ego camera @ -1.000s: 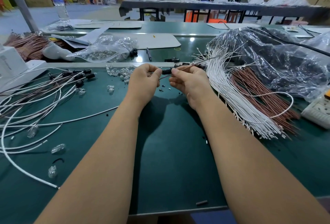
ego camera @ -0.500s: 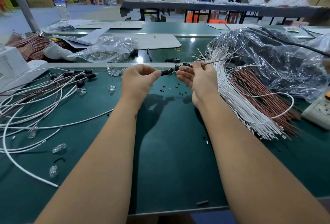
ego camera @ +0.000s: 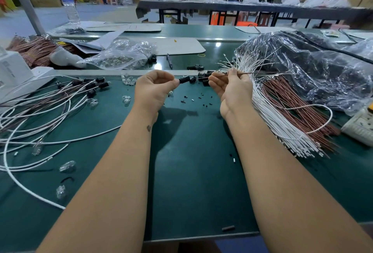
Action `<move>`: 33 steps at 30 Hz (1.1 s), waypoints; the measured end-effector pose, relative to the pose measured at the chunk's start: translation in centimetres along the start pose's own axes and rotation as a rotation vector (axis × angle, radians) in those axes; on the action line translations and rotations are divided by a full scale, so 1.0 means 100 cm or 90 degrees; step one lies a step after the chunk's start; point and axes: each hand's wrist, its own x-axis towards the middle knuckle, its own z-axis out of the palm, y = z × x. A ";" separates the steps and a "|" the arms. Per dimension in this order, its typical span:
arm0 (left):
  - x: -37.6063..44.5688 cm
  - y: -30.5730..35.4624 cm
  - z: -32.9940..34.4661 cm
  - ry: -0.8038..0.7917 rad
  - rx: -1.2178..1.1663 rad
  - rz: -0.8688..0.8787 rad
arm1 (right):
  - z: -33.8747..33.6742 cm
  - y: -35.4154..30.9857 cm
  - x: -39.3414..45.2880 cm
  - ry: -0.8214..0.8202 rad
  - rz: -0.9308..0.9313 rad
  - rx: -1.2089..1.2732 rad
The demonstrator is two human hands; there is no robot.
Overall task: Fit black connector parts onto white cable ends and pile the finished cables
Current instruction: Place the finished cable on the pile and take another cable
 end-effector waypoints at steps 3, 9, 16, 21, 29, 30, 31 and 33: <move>-0.001 0.000 0.000 -0.027 0.007 0.009 | 0.002 0.002 -0.001 -0.019 0.009 -0.013; -0.001 0.000 0.001 -0.039 0.021 0.013 | 0.002 0.003 -0.001 -0.050 0.011 -0.057; -0.001 0.000 0.001 -0.041 0.029 0.010 | 0.001 0.002 0.000 -0.063 0.009 -0.078; -0.003 0.003 0.000 -0.041 0.011 0.000 | 0.000 0.003 0.001 -0.074 -0.039 -0.170; -0.005 0.004 0.002 -0.064 0.028 -0.001 | 0.001 0.004 0.000 -0.128 -0.014 -0.169; -0.005 0.004 0.003 -0.066 0.026 -0.001 | 0.002 0.004 0.000 -0.140 0.001 -0.170; -0.004 0.003 0.003 -0.066 0.024 -0.001 | 0.002 0.005 -0.001 -0.150 0.013 -0.177; -0.004 0.003 0.002 -0.067 0.019 0.002 | 0.003 0.007 -0.002 -0.166 0.026 -0.206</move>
